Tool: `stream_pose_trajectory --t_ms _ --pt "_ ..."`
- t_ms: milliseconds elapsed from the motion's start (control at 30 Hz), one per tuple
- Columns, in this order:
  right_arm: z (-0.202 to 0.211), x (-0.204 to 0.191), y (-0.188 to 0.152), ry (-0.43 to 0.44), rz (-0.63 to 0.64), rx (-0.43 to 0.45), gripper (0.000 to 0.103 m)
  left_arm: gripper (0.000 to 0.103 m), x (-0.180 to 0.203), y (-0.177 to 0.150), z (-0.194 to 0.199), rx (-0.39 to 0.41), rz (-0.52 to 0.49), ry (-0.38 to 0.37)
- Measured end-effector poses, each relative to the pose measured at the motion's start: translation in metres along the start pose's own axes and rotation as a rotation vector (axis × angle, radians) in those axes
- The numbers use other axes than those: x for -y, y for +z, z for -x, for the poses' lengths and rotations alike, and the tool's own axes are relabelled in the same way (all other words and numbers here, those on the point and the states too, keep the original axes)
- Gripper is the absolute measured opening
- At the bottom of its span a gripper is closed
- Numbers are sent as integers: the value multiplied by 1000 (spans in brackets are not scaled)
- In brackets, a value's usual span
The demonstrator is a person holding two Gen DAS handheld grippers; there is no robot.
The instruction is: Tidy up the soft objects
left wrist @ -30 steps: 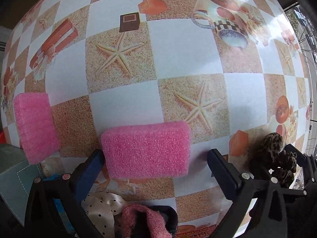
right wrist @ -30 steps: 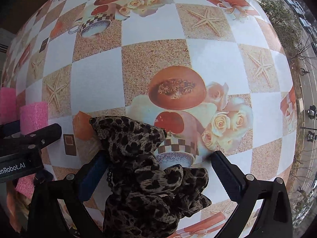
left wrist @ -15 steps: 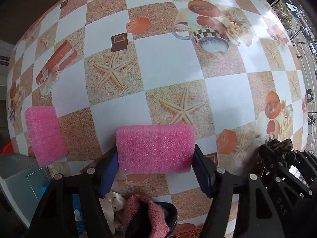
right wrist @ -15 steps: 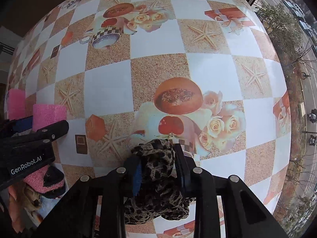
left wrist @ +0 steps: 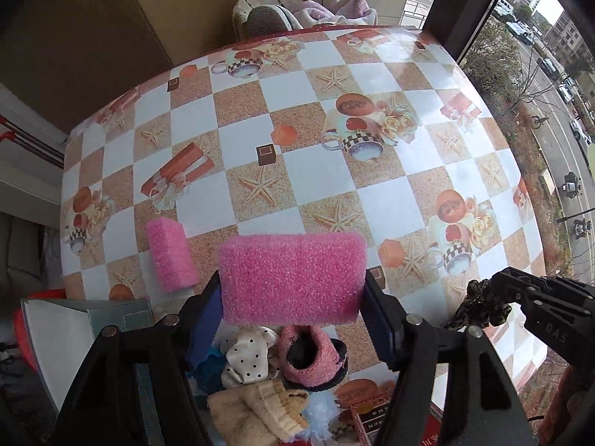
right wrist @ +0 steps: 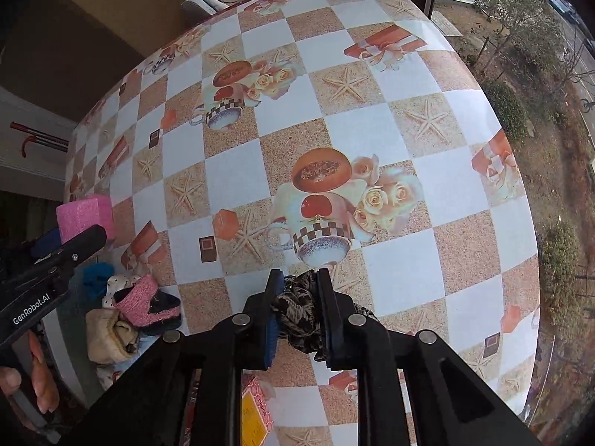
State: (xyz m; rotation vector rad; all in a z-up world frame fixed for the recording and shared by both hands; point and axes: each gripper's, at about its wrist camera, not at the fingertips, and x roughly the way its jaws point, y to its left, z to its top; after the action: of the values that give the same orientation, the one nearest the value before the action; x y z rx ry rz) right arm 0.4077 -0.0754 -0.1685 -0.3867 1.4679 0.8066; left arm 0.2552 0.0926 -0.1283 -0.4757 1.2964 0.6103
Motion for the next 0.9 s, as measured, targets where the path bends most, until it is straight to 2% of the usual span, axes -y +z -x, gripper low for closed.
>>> stream_pose_trajectory --t_ms 333,533,700,900 --pt "70 -26 -67 13 -117 71 20 72 -7 -77 60 38 -177 -70" --pt "98 -51 -107 -1 -150 108 20 72 -25 -123 95 72 -236 -102" --pt "117 -72 -133 -12 -159 133 20 72 -49 -149 113 76 -207 -154" --pt "128 -98 -156 18 -148 159 20 72 -84 -171 128 86 -150 -181"
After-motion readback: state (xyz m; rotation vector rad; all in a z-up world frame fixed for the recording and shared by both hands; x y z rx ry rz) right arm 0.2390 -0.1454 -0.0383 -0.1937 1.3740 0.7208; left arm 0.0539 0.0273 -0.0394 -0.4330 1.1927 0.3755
